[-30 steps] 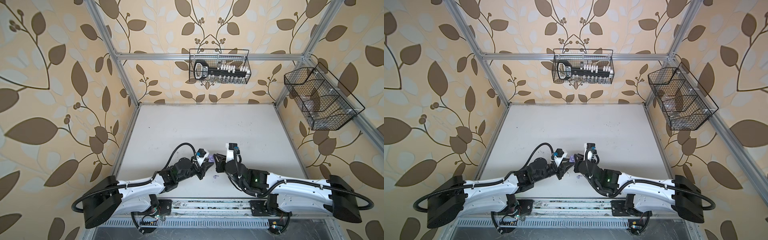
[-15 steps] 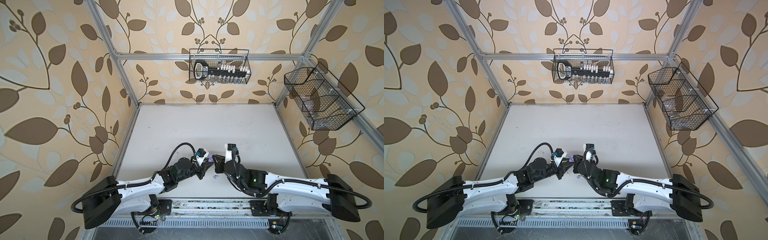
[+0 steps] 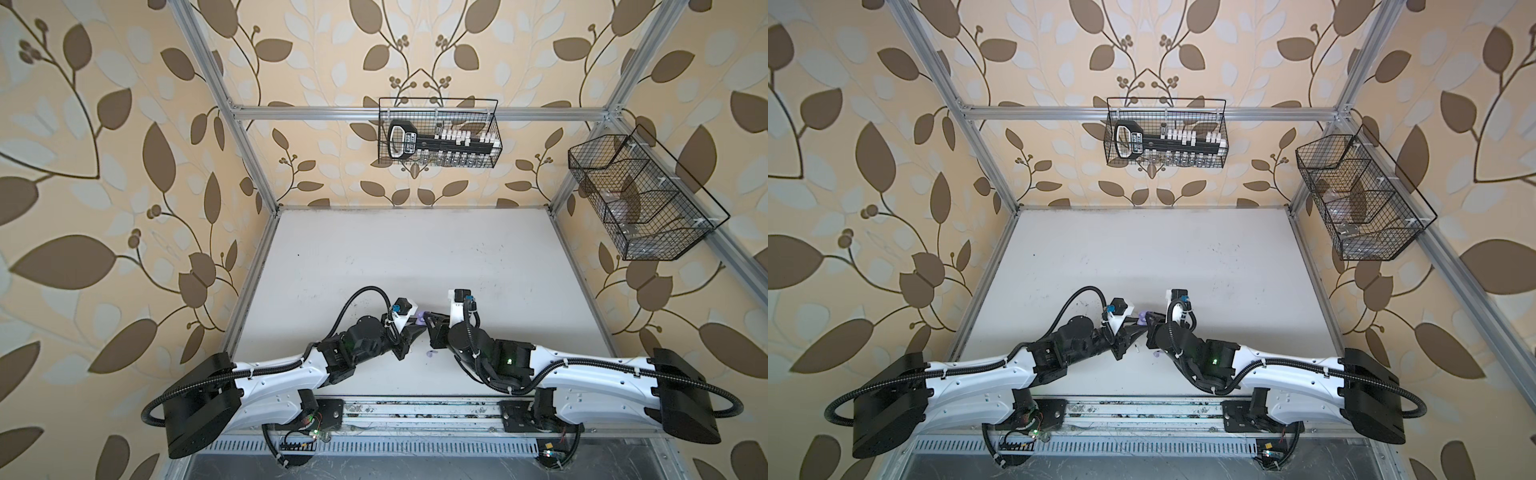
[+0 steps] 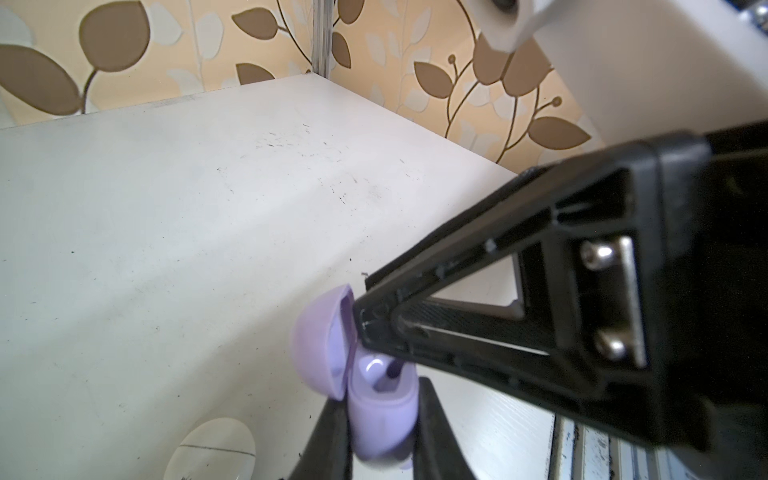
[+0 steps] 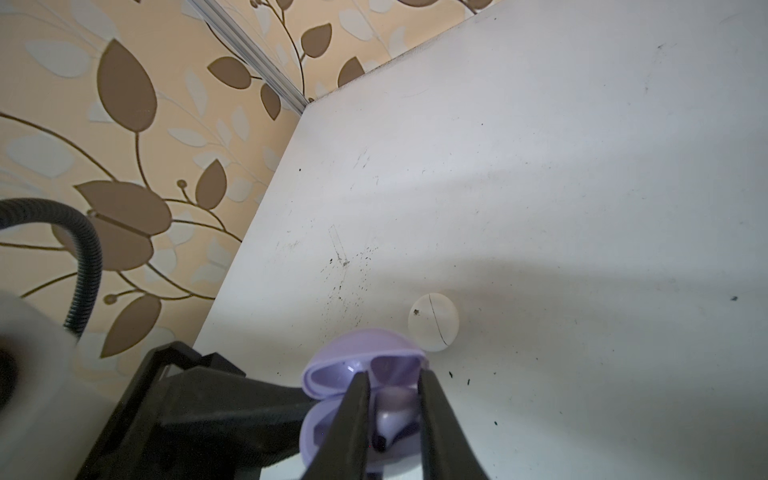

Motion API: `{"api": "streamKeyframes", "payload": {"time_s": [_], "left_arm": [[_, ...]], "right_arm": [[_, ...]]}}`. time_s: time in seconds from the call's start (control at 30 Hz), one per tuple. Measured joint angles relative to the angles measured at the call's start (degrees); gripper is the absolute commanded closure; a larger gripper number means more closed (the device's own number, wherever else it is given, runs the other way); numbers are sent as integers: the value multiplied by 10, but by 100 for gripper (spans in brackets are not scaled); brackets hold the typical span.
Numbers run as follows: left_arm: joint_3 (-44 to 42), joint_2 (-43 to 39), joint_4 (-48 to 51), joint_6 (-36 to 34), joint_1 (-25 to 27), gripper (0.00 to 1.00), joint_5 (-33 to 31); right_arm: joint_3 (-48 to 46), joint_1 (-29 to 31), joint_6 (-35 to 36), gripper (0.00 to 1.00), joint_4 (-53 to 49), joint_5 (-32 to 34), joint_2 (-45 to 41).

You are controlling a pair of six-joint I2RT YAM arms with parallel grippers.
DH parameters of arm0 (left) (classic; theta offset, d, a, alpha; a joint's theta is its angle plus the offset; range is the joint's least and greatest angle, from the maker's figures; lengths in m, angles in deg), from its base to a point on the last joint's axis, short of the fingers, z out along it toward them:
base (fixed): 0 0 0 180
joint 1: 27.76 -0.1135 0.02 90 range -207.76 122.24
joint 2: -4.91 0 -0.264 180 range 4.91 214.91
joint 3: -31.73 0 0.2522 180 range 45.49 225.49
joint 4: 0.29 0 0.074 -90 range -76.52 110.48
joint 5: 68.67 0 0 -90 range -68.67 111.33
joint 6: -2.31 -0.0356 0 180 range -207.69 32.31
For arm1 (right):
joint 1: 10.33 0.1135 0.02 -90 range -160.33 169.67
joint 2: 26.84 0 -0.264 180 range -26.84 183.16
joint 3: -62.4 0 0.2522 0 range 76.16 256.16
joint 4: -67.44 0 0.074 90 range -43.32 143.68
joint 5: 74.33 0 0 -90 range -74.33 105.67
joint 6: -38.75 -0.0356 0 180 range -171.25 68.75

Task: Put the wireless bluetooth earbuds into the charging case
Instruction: 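Lower the earbud into the case slot and open the right gripper, then withdraw the open right gripper from the case toward the table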

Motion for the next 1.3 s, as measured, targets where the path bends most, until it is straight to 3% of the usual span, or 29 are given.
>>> {"api": "streamKeyframes", "payload": {"time_s": [0.33, 0.7, 1.03, 1.3], "left_arm": [[-3, -3, -1, 0, 0, 95, 0], [-3, -2, -15, 0, 0, 95, 0], [-3, 3, -17, 0, 0, 95, -1], [-3, 3, -16, -1, 0, 95, -20]], "right_arm": [[0, 0, 0, 73, 0, -6, 0], [-7, -7, 5, 59, -15, -9, -34], [-9, -18, 8, 57, -47, -10, -77], [-9, -71, 16, 53, -126, -56, -97]]}}
